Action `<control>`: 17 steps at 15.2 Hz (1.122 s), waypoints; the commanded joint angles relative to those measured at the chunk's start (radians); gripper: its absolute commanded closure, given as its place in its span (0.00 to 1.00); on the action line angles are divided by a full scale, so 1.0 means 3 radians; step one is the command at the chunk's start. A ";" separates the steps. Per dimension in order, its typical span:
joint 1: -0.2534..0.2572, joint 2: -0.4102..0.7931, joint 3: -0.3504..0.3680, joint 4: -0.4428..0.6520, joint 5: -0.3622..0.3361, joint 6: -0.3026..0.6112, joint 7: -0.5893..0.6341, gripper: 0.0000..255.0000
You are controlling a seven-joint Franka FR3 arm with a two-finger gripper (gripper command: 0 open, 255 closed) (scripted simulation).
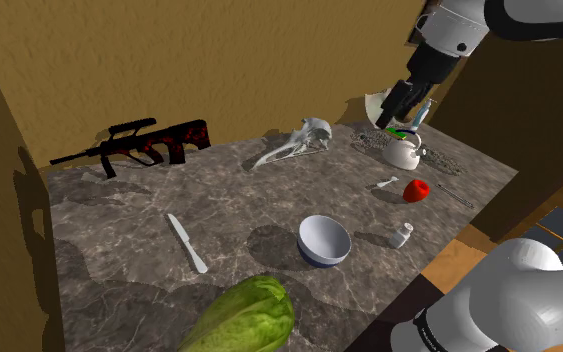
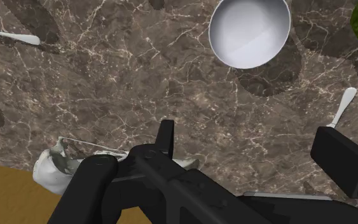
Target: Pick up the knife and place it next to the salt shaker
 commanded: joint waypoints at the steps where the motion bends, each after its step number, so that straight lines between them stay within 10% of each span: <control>1: 0.0000 0.0000 0.0000 0.0000 0.0000 0.0000 0.0000 0.00; 17: 0.0228 0.1198 0.0481 -0.0295 0.0421 0.1311 0.0642 0.00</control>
